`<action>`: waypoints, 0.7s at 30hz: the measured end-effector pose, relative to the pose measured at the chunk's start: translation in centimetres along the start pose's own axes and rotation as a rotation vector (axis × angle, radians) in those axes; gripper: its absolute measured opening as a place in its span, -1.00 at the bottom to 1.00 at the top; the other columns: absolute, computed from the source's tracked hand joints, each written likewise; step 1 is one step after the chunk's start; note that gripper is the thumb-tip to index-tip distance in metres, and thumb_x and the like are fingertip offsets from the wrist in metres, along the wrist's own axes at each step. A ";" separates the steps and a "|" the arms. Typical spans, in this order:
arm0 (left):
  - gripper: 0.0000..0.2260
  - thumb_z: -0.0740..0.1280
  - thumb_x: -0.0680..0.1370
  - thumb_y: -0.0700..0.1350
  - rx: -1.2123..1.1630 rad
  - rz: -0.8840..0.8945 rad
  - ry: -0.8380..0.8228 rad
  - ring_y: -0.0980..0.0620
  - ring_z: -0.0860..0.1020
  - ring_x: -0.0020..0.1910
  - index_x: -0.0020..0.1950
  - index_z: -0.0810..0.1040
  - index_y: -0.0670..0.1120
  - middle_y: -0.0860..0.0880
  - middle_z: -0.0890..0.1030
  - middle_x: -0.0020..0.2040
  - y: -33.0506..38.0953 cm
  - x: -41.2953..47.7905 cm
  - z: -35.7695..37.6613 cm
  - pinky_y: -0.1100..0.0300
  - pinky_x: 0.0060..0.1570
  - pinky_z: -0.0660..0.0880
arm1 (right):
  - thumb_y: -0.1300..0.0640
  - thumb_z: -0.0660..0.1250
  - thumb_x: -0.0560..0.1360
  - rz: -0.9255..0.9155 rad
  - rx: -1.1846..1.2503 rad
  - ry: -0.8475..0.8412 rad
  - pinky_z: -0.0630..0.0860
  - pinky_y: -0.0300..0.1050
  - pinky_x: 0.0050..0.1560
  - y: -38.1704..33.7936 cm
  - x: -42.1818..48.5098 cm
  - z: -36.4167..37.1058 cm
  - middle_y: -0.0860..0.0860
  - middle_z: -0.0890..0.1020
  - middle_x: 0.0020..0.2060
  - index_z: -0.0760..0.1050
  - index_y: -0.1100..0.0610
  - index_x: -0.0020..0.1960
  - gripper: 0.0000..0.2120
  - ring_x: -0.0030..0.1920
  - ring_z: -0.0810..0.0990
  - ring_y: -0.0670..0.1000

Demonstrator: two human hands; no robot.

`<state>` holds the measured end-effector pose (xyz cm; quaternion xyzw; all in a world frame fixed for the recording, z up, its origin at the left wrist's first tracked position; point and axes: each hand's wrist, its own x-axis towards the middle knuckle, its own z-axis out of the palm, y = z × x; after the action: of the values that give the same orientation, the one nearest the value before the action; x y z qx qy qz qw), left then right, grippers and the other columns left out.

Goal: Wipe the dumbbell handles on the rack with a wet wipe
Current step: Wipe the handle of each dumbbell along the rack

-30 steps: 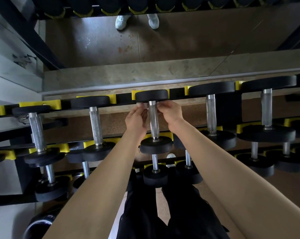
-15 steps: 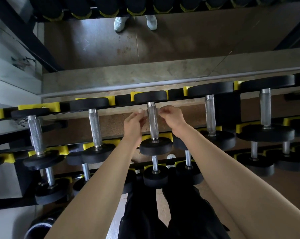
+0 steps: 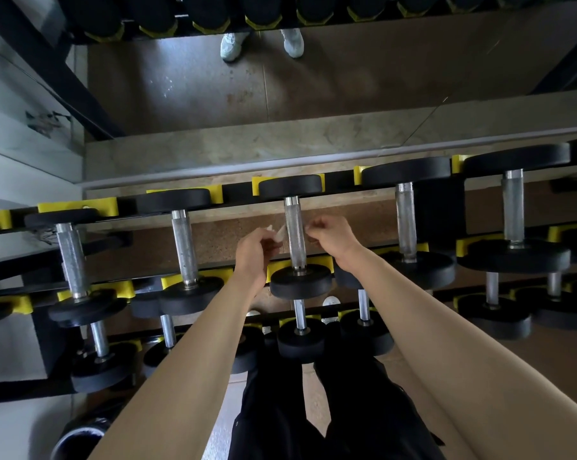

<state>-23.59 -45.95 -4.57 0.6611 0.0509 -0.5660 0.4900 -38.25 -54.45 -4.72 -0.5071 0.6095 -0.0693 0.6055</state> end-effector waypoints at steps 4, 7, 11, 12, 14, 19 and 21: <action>-0.90 0.34 0.56 -0.25 0.229 0.028 0.011 -0.04 0.50 -0.19 -0.14 0.61 -0.20 -0.12 0.56 -0.21 -0.7 -0.1 -0.1 0.15 -0.17 0.46 | 0.21 0.35 0.59 0.039 -0.011 -0.022 0.55 -0.05 0.00 0.1 -0.2 -0.8 0.07 0.65 -0.10 0.58 0.10 -0.06 -0.93 -0.09 0.61 0.02; -0.91 0.36 0.55 -0.25 0.380 0.037 -0.004 0.02 0.50 -0.27 -0.13 0.64 -0.20 -0.08 0.59 -0.23 -0.9 -0.3 0.4 0.21 -0.27 0.44 | 0.23 0.32 0.58 0.096 -0.014 -0.029 0.50 -0.11 -0.16 1.1 -1.0 -2.5 0.10 0.62 -0.14 0.59 0.12 -0.06 -0.91 -0.16 0.55 0.03; -0.81 0.33 0.46 -0.21 0.489 0.068 0.010 -0.03 0.38 -0.33 -0.37 0.52 -0.11 -0.08 0.45 -0.37 -1.0 -0.8 -1.0 0.09 -0.28 0.32 | 0.22 0.39 0.56 0.075 -0.229 -0.150 0.41 -0.22 -0.17 1.6 -2.0 -1.4 -0.02 0.63 -0.11 0.60 0.06 -0.08 -0.91 -0.13 0.57 -0.07; -0.80 0.33 0.44 -0.21 0.504 0.071 0.019 -0.03 0.35 -0.34 -0.39 0.48 -0.11 -0.09 0.40 -0.38 -1.1 -1.1 -1.4 0.10 -0.28 0.29 | 0.21 0.39 0.56 0.058 -0.289 -0.163 0.42 -0.22 -0.17 1.6 -2.1 -0.8 -0.03 0.63 -0.11 0.60 0.04 -0.10 -0.90 -0.10 0.58 -0.07; -0.80 0.34 0.44 -0.23 0.564 0.089 0.024 -0.02 0.31 -0.36 -0.39 0.45 -0.15 -0.11 0.35 -0.38 -1.4 -1.4 -2.0 0.11 -0.29 0.26 | 0.21 0.39 0.56 0.047 -0.388 -0.172 0.43 -0.19 -0.19 1.5 -2.0 -0.2 0.01 0.63 -0.15 0.59 0.06 -0.15 -0.87 -0.12 0.60 -0.02; -0.87 0.47 0.52 -0.07 0.874 0.119 -0.078 0.05 0.67 -0.26 -0.23 0.72 -0.02 0.03 0.70 -0.30 -2.7 -0.9 -2.1 0.12 -0.25 0.58 | 0.23 0.42 0.51 0.136 -0.504 -0.212 0.50 -0.13 -0.16 1.5 -2.3 -2.3 0.19 0.69 -0.05 0.67 0.28 -0.03 -0.88 0.01 0.66 0.14; -0.80 0.45 0.52 -0.06 0.879 0.114 -0.078 -0.01 0.61 -0.34 -0.27 0.69 -0.11 0.01 0.65 -0.35 -2.9 -0.9 -2.0 0.06 -0.33 0.50 | 0.23 0.43 0.50 0.117 -0.503 -0.225 0.49 -0.18 -0.17 1.3 -2.6 -2.7 0.13 0.70 -0.06 0.68 0.20 -0.08 -0.94 0.00 0.65 0.08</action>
<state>-24.29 -42.61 -5.82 0.7865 -0.2498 -0.5304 0.1943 -41.79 -53.46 -3.21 -0.6099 0.5646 0.1761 0.5275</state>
